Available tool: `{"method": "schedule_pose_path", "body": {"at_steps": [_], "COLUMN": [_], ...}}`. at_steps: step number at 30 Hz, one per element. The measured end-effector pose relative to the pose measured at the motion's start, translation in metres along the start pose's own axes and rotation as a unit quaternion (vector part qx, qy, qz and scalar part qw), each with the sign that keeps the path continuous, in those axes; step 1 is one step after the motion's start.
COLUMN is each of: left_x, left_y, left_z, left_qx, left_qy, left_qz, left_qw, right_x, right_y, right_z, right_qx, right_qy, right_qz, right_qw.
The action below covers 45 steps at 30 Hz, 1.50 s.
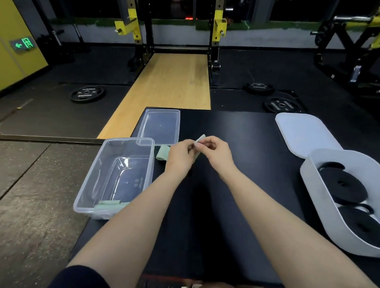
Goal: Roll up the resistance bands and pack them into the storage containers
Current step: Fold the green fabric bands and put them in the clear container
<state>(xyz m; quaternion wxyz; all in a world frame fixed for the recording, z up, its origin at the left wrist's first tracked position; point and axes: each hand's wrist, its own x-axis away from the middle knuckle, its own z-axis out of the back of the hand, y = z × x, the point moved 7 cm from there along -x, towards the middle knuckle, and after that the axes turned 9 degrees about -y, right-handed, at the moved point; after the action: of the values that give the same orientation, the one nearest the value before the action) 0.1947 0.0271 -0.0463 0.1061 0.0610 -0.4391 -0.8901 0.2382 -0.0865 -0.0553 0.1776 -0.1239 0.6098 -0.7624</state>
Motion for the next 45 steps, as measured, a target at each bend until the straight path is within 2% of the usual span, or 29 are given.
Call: {"method": "schedule_pose_path", "body": {"at_steps": [6, 10, 13, 18, 23, 36, 40, 45], "left_x": [0.025, 0.044, 0.058, 0.084, 0.106, 0.146, 0.155, 0.156], "left_y": [0.025, 0.045, 0.059, 0.088, 0.118, 0.182, 0.194, 0.18], "left_z": [0.027, 0.037, 0.044, 0.052, 0.057, 0.068, 0.062, 0.049], "left_qx": [0.091, 0.191, 0.193, 0.197, 0.206, 0.252, 0.267, 0.268], "left_qy": [0.022, -0.003, -0.013, -0.028, -0.038, -0.033, -0.05, -0.069], "left_qz": [0.005, -0.016, -0.023, -0.034, -0.075, -0.124, -0.138, -0.113], "left_qw": [0.996, 0.981, 0.981, 0.979, 0.975, 0.959, 0.953, 0.954], "right_x": [0.031, 0.048, 0.064, 0.09, 0.114, 0.169, 0.182, 0.188], "right_y": [-0.025, -0.038, -0.054, -0.077, -0.104, -0.158, -0.16, -0.143], "right_z": [0.027, 0.034, 0.036, 0.045, 0.057, 0.092, 0.102, 0.103], "right_qx": [-0.007, -0.045, -0.081, -0.122, -0.135, -0.145, -0.14, -0.136], "right_qy": [0.055, 0.032, 0.012, 0.022, 0.039, 0.061, 0.072, 0.064], "right_qz": [0.026, 0.015, 0.021, 0.041, 0.079, 0.144, 0.148, 0.125], "right_qw": [0.998, 0.998, 0.996, 0.991, 0.987, 0.977, 0.976, 0.981]}}
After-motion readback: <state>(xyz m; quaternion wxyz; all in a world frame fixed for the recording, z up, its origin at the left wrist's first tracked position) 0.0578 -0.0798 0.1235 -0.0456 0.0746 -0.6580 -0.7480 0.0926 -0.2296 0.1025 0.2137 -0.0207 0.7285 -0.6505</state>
